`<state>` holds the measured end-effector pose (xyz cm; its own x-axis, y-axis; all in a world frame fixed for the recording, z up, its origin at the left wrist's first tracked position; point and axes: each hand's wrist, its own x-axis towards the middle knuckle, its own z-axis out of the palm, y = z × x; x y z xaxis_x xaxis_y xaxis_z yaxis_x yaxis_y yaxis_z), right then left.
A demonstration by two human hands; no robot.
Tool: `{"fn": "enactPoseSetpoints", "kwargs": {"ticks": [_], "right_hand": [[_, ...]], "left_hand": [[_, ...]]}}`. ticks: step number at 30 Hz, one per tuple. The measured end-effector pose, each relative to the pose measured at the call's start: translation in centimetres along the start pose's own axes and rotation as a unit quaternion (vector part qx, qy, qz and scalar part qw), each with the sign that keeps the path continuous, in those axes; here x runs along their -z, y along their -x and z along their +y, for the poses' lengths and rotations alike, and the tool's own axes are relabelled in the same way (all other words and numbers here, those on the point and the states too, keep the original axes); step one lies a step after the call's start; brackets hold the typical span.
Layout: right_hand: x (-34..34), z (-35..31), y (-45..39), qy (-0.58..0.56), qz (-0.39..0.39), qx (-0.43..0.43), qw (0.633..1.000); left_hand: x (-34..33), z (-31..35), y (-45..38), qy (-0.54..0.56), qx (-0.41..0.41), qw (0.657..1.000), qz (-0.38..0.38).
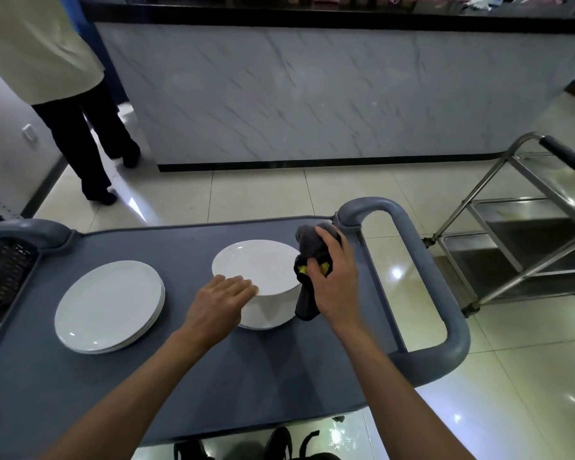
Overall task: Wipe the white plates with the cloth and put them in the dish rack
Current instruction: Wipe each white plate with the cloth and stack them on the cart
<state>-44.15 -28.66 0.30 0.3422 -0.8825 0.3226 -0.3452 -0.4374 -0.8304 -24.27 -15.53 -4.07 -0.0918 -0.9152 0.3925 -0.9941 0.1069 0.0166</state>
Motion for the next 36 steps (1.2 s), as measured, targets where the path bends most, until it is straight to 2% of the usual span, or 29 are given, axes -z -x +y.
{"fn": "enactPoseSetpoints", "kwargs": {"ticks": [7, 13, 23, 31, 36], "right_hand": [[-0.7, 0.4, 0.7, -0.001, -0.013, -0.002, 1.000], [-1.2, 0.8, 1.7, 0.002, -0.028, 0.003, 1.000], [-2.0, 0.9, 2.6, 0.009, -0.064, -0.012, 0.998], [-4.2, 0.0, 2.6, 0.028, -0.112, 0.041, 0.992], [-5.9, -1.2, 2.4, 0.027, -0.135, 0.079, 0.987]], "left_hand": [[-0.9, 0.5, 1.4, 0.006, 0.002, 0.997, -0.083], [-1.9, 0.9, 2.8, 0.018, 0.010, 0.995, -0.098], [-3.3, 0.3, 4.0, 0.013, -0.014, 0.996, -0.084], [-3.1, 0.0, 4.4, 0.046, -0.004, 0.996, -0.081], [-1.9, -0.7, 5.8, 0.051, 0.062, 0.995, -0.054]]}}
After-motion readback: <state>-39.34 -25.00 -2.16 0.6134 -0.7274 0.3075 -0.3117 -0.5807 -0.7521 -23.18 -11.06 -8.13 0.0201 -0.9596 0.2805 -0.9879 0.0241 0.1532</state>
